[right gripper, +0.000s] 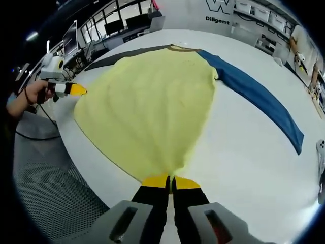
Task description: Fold the garment on the visible template until the final outline fits inside the template.
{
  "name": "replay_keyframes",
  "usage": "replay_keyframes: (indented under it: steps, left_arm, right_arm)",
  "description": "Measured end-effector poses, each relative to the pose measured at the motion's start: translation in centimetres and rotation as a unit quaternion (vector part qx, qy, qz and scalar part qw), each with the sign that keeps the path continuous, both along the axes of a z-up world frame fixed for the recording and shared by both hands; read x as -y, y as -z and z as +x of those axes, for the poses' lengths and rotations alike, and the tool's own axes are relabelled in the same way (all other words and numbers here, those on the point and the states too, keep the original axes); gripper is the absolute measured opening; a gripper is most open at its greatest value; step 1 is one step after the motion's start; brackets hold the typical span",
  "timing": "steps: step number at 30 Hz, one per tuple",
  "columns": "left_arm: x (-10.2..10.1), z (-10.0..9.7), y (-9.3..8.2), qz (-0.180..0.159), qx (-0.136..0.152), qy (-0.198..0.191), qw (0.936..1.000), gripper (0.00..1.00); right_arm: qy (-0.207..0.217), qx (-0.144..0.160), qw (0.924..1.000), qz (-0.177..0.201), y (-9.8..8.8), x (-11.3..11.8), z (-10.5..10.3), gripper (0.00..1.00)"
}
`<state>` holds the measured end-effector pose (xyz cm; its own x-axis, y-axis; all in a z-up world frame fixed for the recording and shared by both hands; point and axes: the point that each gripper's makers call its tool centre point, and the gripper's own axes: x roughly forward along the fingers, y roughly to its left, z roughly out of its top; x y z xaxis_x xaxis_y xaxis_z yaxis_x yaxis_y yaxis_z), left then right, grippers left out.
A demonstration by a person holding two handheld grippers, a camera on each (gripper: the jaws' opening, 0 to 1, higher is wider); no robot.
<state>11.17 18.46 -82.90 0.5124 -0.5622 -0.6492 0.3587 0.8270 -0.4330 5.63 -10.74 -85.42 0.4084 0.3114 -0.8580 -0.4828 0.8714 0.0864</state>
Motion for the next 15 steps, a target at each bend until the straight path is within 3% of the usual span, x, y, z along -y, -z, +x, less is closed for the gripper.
replay_keyframes:
  steps: [3,4,5,9,15]
  left_arm:
    - [0.3,0.1,-0.8,0.008,0.006,0.005,0.9999,0.0]
    - [0.3,0.2,-1.1,0.041,0.032,0.036,0.998,0.0]
    - [0.2,0.3,-1.4,0.052,0.038,0.034,0.9973,0.0]
    - [0.5,1.1,-2.9,0.048,0.042,0.026,0.9976,0.0]
    - [1.7,2.7,-4.0,0.118,0.085,0.088,0.9855,0.0]
  right_arm:
    - [0.0,0.0,1.0,0.001,0.0,0.0,0.0,0.0]
    - [0.001,0.0,1.0,0.002,0.0,0.0,0.0,0.0]
    - [0.002,-0.001,1.0,0.005,0.0,0.0,-0.1,0.0]
    - [0.0,-0.002,1.0,0.006,0.1,-0.1,-0.2,0.0]
    - [-0.001,-0.003,1.0,0.008,0.2,0.0,-0.2,0.0]
